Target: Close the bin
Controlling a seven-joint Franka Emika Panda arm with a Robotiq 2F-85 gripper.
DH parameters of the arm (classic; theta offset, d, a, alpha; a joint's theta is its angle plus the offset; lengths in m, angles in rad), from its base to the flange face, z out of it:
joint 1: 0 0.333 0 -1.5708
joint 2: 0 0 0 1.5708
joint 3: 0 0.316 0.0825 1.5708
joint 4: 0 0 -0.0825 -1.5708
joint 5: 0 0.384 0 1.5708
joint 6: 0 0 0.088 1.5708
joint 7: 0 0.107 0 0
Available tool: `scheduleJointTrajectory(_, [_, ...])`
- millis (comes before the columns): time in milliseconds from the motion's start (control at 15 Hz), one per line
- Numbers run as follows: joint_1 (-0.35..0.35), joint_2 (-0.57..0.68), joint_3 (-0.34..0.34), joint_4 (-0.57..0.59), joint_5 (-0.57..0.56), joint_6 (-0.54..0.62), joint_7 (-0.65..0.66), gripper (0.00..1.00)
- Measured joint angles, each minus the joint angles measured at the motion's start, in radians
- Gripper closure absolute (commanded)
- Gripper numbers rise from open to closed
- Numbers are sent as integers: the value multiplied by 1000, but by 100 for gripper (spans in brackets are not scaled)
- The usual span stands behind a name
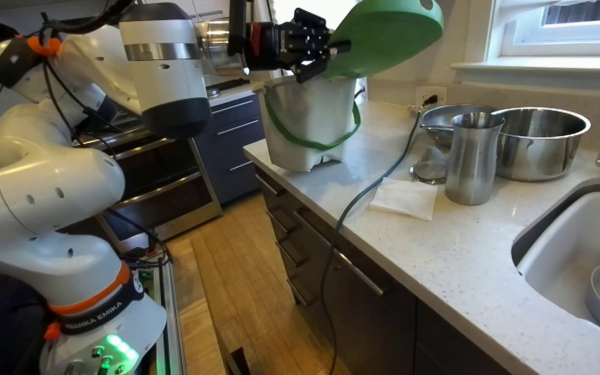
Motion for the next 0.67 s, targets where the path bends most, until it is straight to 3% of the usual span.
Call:
scheduleJointTrajectory(467, [-110, -164, 44, 0, 87, 205, -70, 97])
scheduleJointTrajectory(667, [-114, -173, 65, 2, 187, 221, -205, 97])
